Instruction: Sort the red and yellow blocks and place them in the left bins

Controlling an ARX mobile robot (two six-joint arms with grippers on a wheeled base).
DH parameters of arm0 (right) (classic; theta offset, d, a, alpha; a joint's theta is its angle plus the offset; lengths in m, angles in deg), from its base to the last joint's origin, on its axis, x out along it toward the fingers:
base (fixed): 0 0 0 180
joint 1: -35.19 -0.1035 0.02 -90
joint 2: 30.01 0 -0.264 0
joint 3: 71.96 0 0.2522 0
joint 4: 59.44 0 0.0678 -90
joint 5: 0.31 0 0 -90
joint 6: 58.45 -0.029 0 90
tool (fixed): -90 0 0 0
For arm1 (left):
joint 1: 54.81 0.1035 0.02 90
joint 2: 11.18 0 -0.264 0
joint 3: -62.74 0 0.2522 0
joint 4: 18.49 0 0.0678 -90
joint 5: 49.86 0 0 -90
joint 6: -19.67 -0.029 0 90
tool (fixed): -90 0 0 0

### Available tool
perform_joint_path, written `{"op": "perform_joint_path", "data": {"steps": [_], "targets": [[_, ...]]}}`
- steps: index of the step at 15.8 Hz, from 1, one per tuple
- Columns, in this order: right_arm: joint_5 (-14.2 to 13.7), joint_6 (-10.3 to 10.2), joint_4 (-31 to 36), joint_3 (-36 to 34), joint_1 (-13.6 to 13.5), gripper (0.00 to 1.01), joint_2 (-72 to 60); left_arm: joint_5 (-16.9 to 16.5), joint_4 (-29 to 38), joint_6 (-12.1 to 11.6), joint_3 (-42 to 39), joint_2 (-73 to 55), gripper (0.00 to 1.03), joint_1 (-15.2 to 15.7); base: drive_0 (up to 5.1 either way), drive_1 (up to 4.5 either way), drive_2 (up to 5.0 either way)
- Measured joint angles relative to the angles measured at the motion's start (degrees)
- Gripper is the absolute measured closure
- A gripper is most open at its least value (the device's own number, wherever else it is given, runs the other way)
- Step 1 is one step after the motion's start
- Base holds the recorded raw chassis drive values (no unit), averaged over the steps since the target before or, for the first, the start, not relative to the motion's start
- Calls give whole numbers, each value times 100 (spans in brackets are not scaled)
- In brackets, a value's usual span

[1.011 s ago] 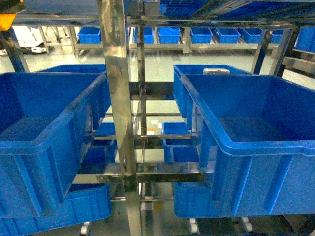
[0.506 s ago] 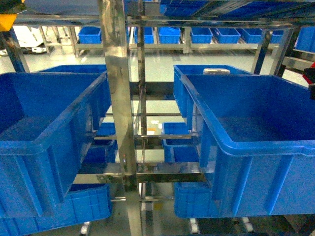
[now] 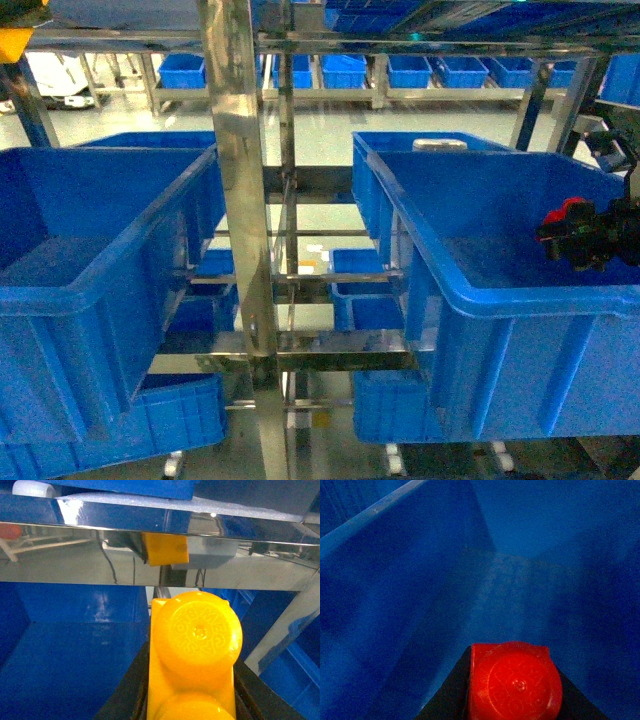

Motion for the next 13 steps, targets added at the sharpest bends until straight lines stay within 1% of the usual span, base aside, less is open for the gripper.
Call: {"op": "perform_joint_path", "data": {"steps": [1,3,4,5,6,7,8,9,10,11,12,13], "targets": [[17,17,17,26,9,72,0,-2,-2,0,-2,0,76,-2,0,0,0],[20,15,92,35,13,48,0,0,-2,0,-2,0,76,0,0,0,0],[-2,22,232,11,15,37,0,0,-2,0,0,0,76,0,0,0,0],[-9,-15,400,-42,20,28,17,0,-2,0,0,0,76,0,0,0,0],[-136,-181,553,-212,46,16,133,0,-2,0,0,0,76,-2,0,0,0],[-254,-400,824,-472,61,4,365,2,-2,0,0,0,76,0,0,0,0],[-363,-599,992,-748,50,2,693,0,-4,0,-2,-2,76,0,0,0,0],[-424,-667,1220,-1128,31,4,1158,0,0,0,0,0,76,-2,0,0,0],[-433,-800,1325,-1497,-2,3,1604,-2,-4,0,-2,0,76,-2,0,0,0],[-459,-868,1338,-1982,-28,3,2177,-2,-2,0,-2,0,76,0,0,0,0],[-455,-940,1117,-2339,-61,3,2632,0,-4,0,0,0,76,0,0,0,0],[-485,-973,1178,-2785,-72,3,3126,0,-2,0,-2,0,76,0,0,0,0]]}}
